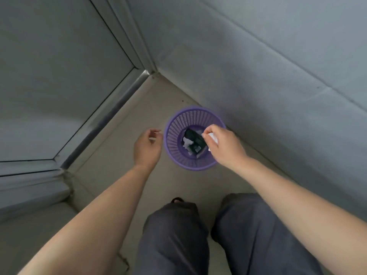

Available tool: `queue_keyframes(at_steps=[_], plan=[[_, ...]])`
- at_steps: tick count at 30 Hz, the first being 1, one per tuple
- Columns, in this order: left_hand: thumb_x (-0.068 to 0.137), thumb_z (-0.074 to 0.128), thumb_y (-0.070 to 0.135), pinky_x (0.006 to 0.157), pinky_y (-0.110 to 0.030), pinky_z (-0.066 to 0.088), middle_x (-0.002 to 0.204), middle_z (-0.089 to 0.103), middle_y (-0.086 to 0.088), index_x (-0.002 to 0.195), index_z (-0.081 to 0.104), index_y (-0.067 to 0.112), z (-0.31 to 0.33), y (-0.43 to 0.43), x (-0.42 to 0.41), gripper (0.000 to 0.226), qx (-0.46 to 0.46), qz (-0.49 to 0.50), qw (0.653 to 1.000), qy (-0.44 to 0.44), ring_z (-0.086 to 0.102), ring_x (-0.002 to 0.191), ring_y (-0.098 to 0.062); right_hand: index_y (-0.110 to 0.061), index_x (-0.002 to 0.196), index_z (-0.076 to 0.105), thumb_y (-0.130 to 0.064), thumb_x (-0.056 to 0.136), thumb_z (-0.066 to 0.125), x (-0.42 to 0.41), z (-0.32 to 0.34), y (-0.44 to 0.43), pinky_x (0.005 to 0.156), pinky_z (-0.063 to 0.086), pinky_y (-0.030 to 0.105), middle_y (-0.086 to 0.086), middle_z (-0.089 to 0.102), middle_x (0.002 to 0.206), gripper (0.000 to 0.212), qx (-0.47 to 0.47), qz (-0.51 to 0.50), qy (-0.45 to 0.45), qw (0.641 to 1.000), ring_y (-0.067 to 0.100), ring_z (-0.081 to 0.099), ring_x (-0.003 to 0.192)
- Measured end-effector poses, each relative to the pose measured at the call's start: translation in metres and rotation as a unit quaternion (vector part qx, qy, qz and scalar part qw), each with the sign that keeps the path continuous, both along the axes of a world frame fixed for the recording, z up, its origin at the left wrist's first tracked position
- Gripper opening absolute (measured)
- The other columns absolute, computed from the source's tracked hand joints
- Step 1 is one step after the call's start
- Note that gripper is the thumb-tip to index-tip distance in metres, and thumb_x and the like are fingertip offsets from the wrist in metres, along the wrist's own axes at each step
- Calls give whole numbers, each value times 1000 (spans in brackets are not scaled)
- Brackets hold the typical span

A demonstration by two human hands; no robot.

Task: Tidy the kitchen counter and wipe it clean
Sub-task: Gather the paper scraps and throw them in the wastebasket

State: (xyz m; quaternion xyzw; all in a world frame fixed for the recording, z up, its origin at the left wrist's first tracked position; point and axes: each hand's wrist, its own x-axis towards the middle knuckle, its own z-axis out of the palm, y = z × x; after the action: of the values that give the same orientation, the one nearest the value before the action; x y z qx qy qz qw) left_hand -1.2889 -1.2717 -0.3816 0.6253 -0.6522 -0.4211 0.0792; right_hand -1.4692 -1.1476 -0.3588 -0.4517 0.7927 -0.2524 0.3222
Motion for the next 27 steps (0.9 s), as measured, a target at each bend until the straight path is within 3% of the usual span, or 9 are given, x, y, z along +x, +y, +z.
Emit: queue_keyframes(at_steps=[5,8,10,12,14,18,22,27], plan=[[90,55,37,86,-30,43,126,52,-12,132,47,22,-137,-21,0,45,-12,-51,998,-36,56,106,-25,-11,95,57,-26,95,47,-11,-137,-39,61,34,29,7,65,93,18,-22,47,17,999,22,58,82],[92,54,35,91,-38,48,128,54,-14,139,41,20,-183,-27,0,51,-41,-101,994,-21,57,108,-28,-9,98,57,-25,95,47,-13,-197,-64,62,39,32,9,64,95,20,-21,103,17,994,24,58,84],[91,56,23,84,-30,49,122,60,-9,133,48,16,-202,-27,0,43,-94,-128,987,21,60,101,-22,-8,100,56,-26,94,48,-12,-227,-79,69,46,38,11,64,99,21,-15,126,26,992,27,58,87],[88,59,16,74,-11,42,117,63,-3,128,52,17,-211,-28,0,40,-131,-120,983,49,59,92,-10,-9,101,56,-28,93,49,-9,-252,-89,73,48,41,12,64,101,22,11,147,36,988,29,58,90],[87,60,19,70,-2,38,114,65,0,125,54,20,-215,-33,-1,39,-150,-108,981,55,57,88,-5,-9,102,55,-30,93,49,-6,-272,-94,73,47,40,13,64,101,23,42,163,40,985,30,58,91],[87,60,22,74,-11,43,118,64,0,126,56,19,-217,-38,-4,39,-165,-92,981,54,59,94,-10,-10,109,51,-31,90,53,-2,-300,-99,79,46,38,14,59,111,29,99,170,22,980,30,56,99],[87,60,23,76,-25,47,118,64,-2,127,55,20,-217,-35,-6,40,-170,-71,982,41,61,94,-15,-8,133,33,-36,86,59,-6,-315,-99,99,40,42,16,42,135,60,190,209,59,958,33,44,120],[86,61,29,88,-37,49,122,60,-10,133,46,16,-198,-39,-10,51,-93,-133,987,-17,59,106,-26,-2,125,42,-39,91,51,-17,-274,-86,93,40,39,20,45,128,51,188,166,84,964,35,47,113]])
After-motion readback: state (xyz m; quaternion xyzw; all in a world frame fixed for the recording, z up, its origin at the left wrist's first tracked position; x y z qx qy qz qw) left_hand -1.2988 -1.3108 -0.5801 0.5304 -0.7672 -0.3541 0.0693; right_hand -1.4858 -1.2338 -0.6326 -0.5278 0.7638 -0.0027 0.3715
